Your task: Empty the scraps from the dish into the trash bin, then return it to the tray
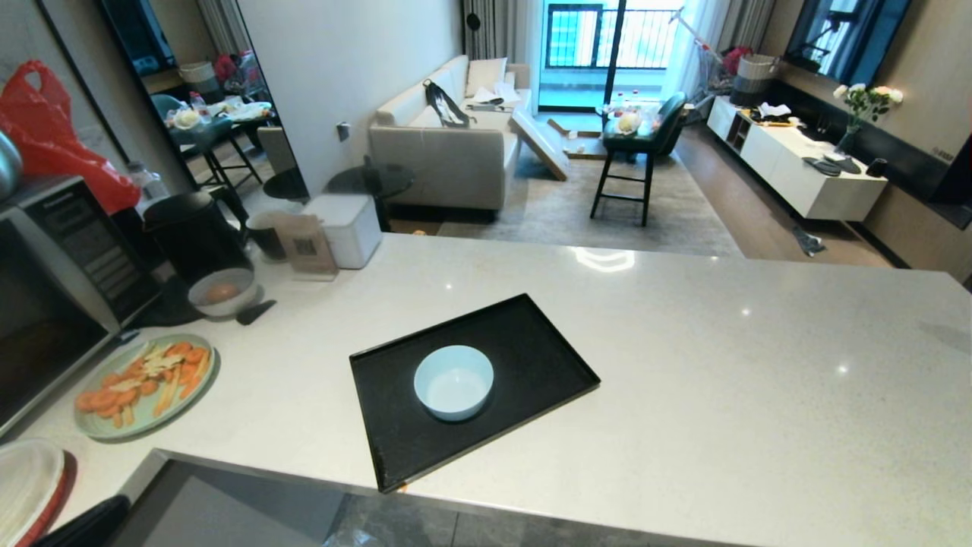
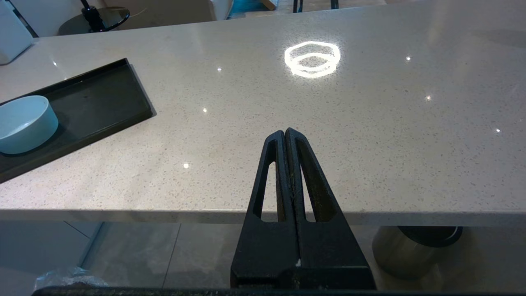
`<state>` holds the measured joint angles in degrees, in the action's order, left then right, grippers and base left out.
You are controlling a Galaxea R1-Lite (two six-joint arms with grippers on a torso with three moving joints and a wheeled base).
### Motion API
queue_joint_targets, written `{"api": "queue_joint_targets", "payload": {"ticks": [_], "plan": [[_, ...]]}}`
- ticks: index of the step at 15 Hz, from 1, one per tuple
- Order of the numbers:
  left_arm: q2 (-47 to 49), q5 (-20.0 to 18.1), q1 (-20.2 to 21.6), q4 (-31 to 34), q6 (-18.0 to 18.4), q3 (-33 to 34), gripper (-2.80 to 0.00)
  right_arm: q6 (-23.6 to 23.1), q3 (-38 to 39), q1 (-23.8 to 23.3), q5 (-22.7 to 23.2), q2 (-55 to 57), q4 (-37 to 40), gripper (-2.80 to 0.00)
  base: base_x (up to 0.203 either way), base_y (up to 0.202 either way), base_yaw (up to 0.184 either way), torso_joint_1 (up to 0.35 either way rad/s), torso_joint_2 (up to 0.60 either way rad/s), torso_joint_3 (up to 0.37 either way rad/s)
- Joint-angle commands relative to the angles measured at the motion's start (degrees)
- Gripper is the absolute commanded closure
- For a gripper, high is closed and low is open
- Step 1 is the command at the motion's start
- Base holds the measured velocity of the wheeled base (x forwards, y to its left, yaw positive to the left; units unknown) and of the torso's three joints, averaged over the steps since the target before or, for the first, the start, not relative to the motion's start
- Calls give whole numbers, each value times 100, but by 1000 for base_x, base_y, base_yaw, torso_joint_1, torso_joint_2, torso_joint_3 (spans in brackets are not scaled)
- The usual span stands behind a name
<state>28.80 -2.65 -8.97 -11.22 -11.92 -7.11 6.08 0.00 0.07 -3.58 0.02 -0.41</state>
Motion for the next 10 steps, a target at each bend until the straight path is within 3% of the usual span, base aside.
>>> {"api": "queue_joint_targets", "payload": {"ticks": [1, 3, 6, 10], "plan": [[-1227, 181, 99, 462, 230, 403, 0, 8, 0, 1, -2, -2, -2, 0, 0, 0, 0, 0, 0, 0], [-1243, 234, 239, 356, 548, 711, 0, 7, 0, 1, -2, -2, -2, 0, 0, 0, 0, 0, 0, 0], [-1510, 61, 1003, 618, 778, 711, 0, 5, 0, 1, -2, -2, -2, 0, 0, 0, 0, 0, 0, 0], [-2565, 59, 929, 736, 546, 711, 0, 8, 0, 1, -2, -2, -2, 0, 0, 0, 0, 0, 0, 0]]}}
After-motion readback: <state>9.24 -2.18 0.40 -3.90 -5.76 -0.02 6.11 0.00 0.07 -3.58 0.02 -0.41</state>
